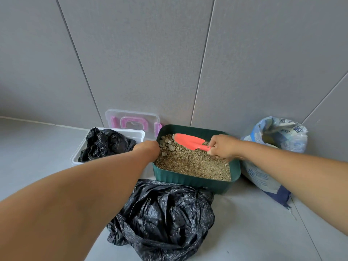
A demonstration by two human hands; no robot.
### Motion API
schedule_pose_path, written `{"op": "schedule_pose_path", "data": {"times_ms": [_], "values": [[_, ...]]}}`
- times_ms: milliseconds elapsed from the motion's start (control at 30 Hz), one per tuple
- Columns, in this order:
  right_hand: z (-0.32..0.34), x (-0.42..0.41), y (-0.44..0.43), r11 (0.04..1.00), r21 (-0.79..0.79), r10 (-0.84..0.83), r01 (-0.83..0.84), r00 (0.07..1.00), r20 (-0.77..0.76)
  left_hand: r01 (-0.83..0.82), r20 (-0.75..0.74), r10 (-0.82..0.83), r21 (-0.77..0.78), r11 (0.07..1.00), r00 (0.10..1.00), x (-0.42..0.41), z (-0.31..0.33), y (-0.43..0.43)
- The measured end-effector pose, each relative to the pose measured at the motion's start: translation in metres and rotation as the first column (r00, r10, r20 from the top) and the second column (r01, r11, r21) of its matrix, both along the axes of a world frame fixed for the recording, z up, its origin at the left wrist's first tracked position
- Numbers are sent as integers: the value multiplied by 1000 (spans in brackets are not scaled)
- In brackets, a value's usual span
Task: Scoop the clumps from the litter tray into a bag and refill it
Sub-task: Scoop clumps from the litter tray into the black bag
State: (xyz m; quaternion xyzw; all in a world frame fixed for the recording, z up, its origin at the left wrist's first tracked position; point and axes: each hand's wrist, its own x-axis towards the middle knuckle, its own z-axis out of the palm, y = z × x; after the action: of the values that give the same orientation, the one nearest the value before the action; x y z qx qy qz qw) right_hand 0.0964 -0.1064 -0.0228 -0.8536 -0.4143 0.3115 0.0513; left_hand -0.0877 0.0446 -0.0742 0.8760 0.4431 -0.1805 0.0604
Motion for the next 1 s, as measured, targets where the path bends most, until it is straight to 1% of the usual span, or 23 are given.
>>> {"op": "schedule_pose_path", "data": {"times_ms": [33, 67, 167, 233, 300, 367, 533, 700, 1000], "values": [[-1, 0, -3, 993, 7, 117, -118, 986, 123, -4, 8, 4, 1, 1000, 1000, 0, -1, 0], [-2, 0, -6, 981, 3, 190, -194, 963, 190, -7, 13, 6, 4, 1000, 1000, 0, 0, 0], [-11, -1, -10, 956, -34, 292, -292, 935, 201, 9, 3, -9, 0, 1000, 1000, 0, -2, 2], [-21, -3, -10, 941, -49, 337, -336, 906, 255, 18, -6, -18, -4, 1000, 1000, 0, -2, 3], [-28, -6, -8, 929, -33, 361, -369, 882, 304, 31, -10, -31, -4, 1000, 999, 1, -4, 5], [-34, -9, -4, 927, -17, 362, -376, 878, 313, 39, -20, -39, -9, 999, 999, 2, -4, 6], [-44, -13, 4, 926, -48, 370, -374, 878, 302, 63, -44, -64, -22, 998, 997, 2, -5, 10], [-52, -17, 9, 942, -33, 329, -333, 905, 270, 64, -34, -65, -30, 998, 997, 1, -8, 13], [-66, -11, 10, 972, 73, 210, -224, 964, 163, 53, -25, -53, -24, 998, 998, 2, -8, 13]]}}
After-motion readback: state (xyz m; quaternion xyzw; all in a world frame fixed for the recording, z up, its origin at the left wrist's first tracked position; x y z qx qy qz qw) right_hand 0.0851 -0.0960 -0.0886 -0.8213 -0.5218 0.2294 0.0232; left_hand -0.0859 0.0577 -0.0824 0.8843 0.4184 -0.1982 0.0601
